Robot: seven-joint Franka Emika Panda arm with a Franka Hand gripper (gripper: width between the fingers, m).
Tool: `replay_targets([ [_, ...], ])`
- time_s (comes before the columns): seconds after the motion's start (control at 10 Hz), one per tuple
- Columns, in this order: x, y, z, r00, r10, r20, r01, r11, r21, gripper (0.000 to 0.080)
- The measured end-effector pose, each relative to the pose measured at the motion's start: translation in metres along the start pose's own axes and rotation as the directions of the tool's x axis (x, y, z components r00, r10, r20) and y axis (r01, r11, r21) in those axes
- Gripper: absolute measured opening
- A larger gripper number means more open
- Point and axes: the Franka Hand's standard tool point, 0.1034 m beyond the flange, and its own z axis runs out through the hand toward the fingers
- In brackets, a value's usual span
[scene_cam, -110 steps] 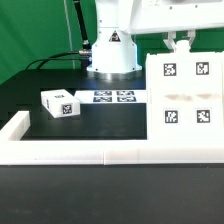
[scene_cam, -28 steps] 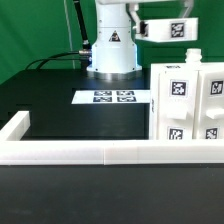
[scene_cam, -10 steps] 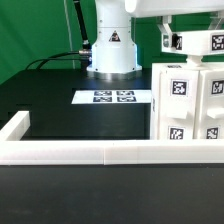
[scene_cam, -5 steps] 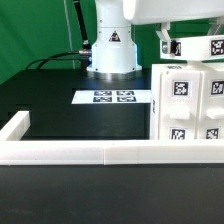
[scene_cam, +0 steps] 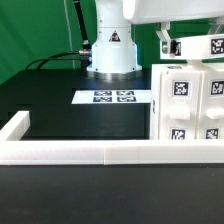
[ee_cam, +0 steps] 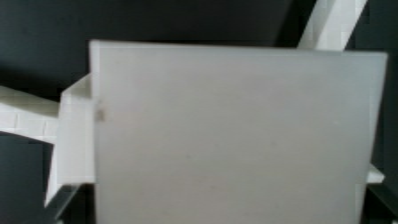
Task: Assemble cabinet
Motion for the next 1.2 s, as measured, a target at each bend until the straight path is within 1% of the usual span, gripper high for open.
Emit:
replay_targets([
  [0.4,0.0001,-0.0005,0.0000,0.999,0.039,0.000,-0.039,0.999,0.001,0.0564],
  [0.7,0.0006,-0.0027,0.0001,0.976,0.219,0.000,-0.219,0.976,0.004,0.0564],
  [1.0,0.0011,-0.0044,0.0005,0.914,0.406,-0.001,-0.406,0.914,0.007,0.0564],
  [1.2,0.0025,-0.0061,0.0007,0.830,0.558,-0.004,-0.558,0.830,0.021,0.0564],
])
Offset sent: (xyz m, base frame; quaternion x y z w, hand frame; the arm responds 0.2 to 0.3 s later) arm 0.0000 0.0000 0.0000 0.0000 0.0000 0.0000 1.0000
